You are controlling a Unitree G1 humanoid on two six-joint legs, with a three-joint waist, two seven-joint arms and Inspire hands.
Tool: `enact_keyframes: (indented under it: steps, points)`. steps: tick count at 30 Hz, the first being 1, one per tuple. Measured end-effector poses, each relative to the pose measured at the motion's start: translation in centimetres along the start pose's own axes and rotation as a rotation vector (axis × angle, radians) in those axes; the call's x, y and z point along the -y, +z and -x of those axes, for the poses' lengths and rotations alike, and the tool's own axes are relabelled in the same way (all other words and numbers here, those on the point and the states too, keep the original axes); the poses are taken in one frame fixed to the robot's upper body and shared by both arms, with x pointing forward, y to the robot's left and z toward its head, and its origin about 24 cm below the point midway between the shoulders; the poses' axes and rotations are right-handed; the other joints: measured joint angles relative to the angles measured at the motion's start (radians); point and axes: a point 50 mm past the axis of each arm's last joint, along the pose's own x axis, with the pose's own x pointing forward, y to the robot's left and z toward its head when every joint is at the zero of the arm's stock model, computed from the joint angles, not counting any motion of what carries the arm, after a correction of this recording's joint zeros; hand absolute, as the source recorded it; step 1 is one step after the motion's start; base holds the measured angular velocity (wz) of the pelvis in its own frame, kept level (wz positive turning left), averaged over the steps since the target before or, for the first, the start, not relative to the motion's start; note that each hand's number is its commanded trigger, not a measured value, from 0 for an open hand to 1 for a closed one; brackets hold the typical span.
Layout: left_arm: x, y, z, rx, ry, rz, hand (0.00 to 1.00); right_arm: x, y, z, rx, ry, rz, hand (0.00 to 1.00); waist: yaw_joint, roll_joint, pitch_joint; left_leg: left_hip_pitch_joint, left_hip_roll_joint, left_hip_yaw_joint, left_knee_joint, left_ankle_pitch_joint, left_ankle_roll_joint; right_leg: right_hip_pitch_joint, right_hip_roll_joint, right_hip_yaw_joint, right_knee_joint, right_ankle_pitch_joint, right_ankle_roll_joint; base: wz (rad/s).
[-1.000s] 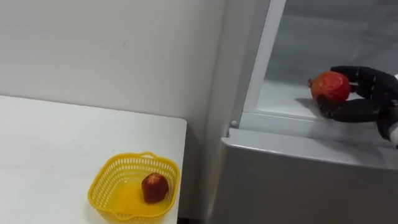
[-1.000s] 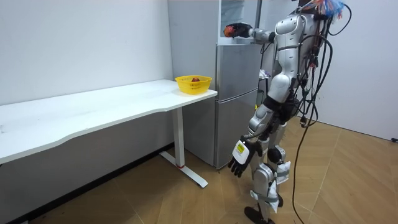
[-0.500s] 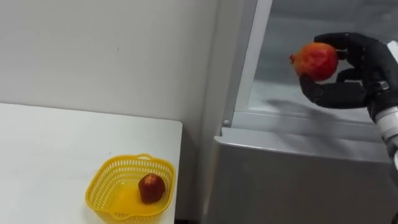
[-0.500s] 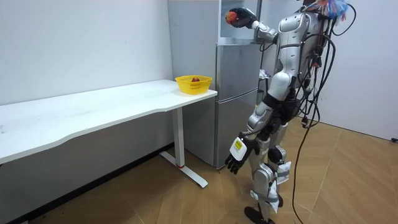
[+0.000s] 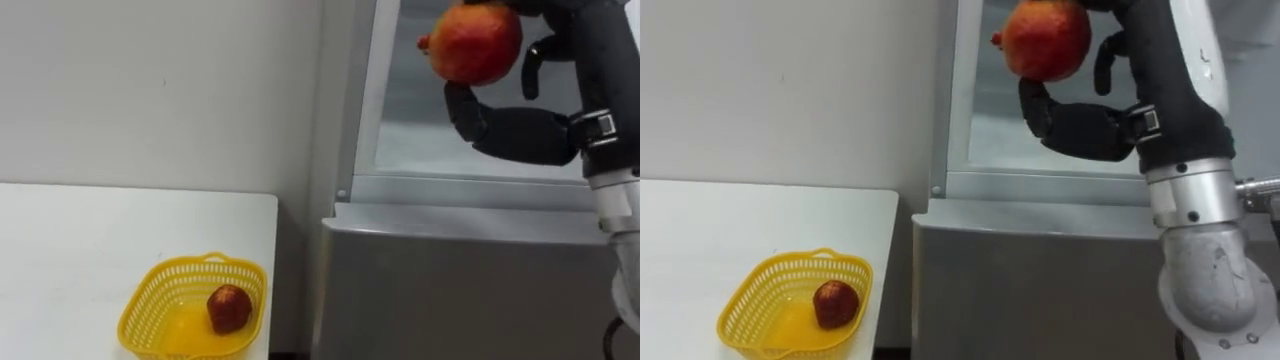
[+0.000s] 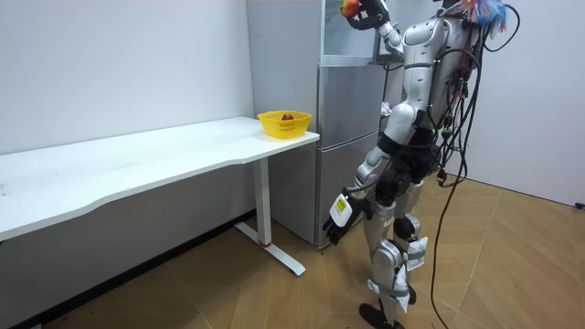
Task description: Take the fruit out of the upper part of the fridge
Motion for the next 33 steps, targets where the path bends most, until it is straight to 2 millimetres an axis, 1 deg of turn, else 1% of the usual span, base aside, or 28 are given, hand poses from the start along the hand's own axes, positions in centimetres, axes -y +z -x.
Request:
enact_keyframes:
  steps: [2, 4, 5, 6, 7, 11, 14, 19, 21, 22, 25, 26, 27, 28, 29, 30, 33]
  points:
    - [0.1, 0.1, 0.0, 0.004, -0.008, -0.025, 0.0, -0.4, 0.9, 0.2, 0.054, 0.019, 0.041, 1.0, 0.0, -0.01, 0.0046, 0.001, 0.001, 0.002, -0.005, 0.0, 0.0, -0.001, 0.003, 0.004, 0.0, 0.0, 0.0, 0.0]
    - [0.1, 0.2, 0.0, 0.006, -0.008, -0.031, 0.0, -1.0, 1.6, 0.5, 0.084, 0.046, 0.057, 1.0, 0.001, -0.013, 0.0052, 0.0, 0.003, 0.001, -0.009, 0.0, 0.0, -0.003, 0.006, 0.006, -0.002, 0.0, 0.0, 0.0]
    - [0.1, 0.3, 0.0, 0.007, -0.008, -0.032, 0.0, -1.3, 1.9, 0.9, 0.104, 0.062, 0.078, 1.0, 0.003, -0.021, 0.0025, -0.001, 0.004, 0.001, -0.01, 0.0, -0.001, -0.005, 0.007, 0.006, -0.002, 0.0, 0.0, 0.0]
    - [0.1, 0.2, 0.0, 0.007, -0.007, -0.033, 0.0, -1.4, 2.2, 1.1, 0.116, 0.07, 0.091, 1.0, 0.006, -0.023, 0.0012, -0.002, 0.004, 0.001, -0.012, -0.001, -0.001, -0.006, 0.008, 0.004, -0.002, 0.0, 0.0, 0.0]
    - [0.0, 0.2, 0.0, 0.007, -0.007, -0.035, 0.0, -1.7, 2.7, 1.3, 0.146, 0.086, 0.108, 1.0, 0.017, -0.027, -0.0008, -0.001, 0.005, 0.001, -0.016, -0.001, -0.001, -0.007, 0.008, 0.002, -0.003, 0.0, 0.0, 0.0]
    - [0.0, 0.2, -0.1, 0.01, -0.014, -0.05, 0.0, -2.4, 3.7, 2.0, 0.213, 0.13, 0.114, 1.0, 0.039, -0.029, -0.001, 0.006, 0.005, 0.001, -0.02, -0.001, -0.001, -0.002, 0.008, 0.0, -0.003, 0.0, 0.0, 0.01]
    - [0.1, 0.1, -0.2, 0.002, -0.025, -0.068, 0.0, -3.4, 4.0, 2.4, 0.229, 0.187, 0.093, 1.0, 0.053, -0.029, 0.0001, 0.006, 0.006, -0.001, -0.022, -0.001, -0.001, -0.002, 0.007, -0.003, -0.002, 0.0, 0.0, 0.01]
    - [0.1, -0.3, -0.2, -0.021, -0.034, -0.073, 0.0, -4.6, 4.5, 3.0, 0.259, 0.252, 0.109, 1.0, 0.058, -0.028, 0.0009, -0.004, 0.006, -0.012, -0.026, -0.001, -0.002, -0.004, 0.008, -0.003, -0.002, 0.0, 0.0, 0.07]
    - [0.3, -0.4, -0.2, -0.026, -0.042, -0.09, 0.0, -4.8, 4.7, 3.1, 0.273, 0.263, 0.122, 1.0, 0.064, -0.026, 0.0036, -0.004, 0.006, -0.013, -0.027, -0.001, -0.002, -0.004, 0.008, -0.003, -0.002, 0.0, 0.0, 0.02]
    - [0.4, -0.4, -0.2, -0.026, -0.045, -0.097, 0.0, -4.9, 4.7, 3.2, 0.282, 0.269, 0.133, 1.0, 0.073, -0.026, 0.0046, -0.005, 0.006, -0.013, -0.027, -0.001, -0.002, -0.005, 0.008, -0.003, -0.002, 0.0, 0.0, 0.0]
    - [0.4, -0.4, -0.2, -0.032, -0.048, -0.106, 0.0, -5.4, 4.7, 3.4, 0.308, 0.284, 0.209, 1.0, 0.089, -0.034, 0.0094, -0.005, 0.006, -0.014, -0.026, -0.001, -0.002, -0.005, 0.008, -0.002, -0.002, 0.0, 0.0, 0.0]
    - [0.4, -0.4, -0.2, -0.035, -0.049, -0.106, 0.0, -5.8, 4.6, 3.5, 0.304, 0.292, 0.212, 1.0, 0.099, -0.038, 0.0111, -0.005, 0.006, -0.014, -0.025, -0.001, -0.002, -0.006, 0.008, -0.002, -0.002, 0.0, 0.0, 0.0]
    - [0.4, -0.4, -0.3, -0.034, -0.049, -0.106, 0.0, -6.1, 4.6, 3.6, 0.302, 0.297, 0.212, 1.0, 0.1, -0.04, 0.0122, -0.005, 0.006, -0.014, -0.025, -0.001, -0.002, -0.006, 0.008, -0.002, -0.002, 0.0, 0.0, 0.0]
    - [0.3, -0.2, -0.3, -0.028, -0.049, -0.106, 0.0, -6.5, 4.5, 3.8, 0.296, 0.306, 0.213, 1.0, 0.103, -0.045, 0.0118, -0.008, 0.005, -0.014, -0.023, -0.001, -0.002, -0.007, 0.008, -0.002, -0.002, 0.0, 0.0, 0.0]
    - [0.2, 0.0, -0.3, -0.024, -0.047, -0.106, 0.0, -6.8, 4.5, 3.9, 0.291, 0.315, 0.213, 1.0, 0.108, -0.05, 0.0089, -0.015, 0.005, -0.014, -0.022, -0.001, -0.002, -0.013, 0.007, -0.002, -0.001, 0.0, 0.0, 0.0]
    - [0.2, 0.1, -0.4, -0.023, -0.046, -0.109, 0.0, -7.0, 4.5, 4.0, 0.289, 0.317, 0.21, 1.0, 0.11, -0.051, 0.0083, -0.018, 0.004, -0.016, -0.02, -0.001, -0.002, -0.015, 0.007, -0.002, -0.001, 0.0, 0.0, 0.03]
    - [0.1, 0.3, -0.4, -0.02, -0.054, -0.128, 0.0, -7.7, 4.6, 4.3, 0.291, 0.352, 0.201, 1.0, 0.117, -0.051, 0.0089, -0.02, 0.004, -0.02, -0.015, -0.001, -0.002, -0.016, 0.006, -0.005, -0.001, 0.0, 0.0, 0.03]
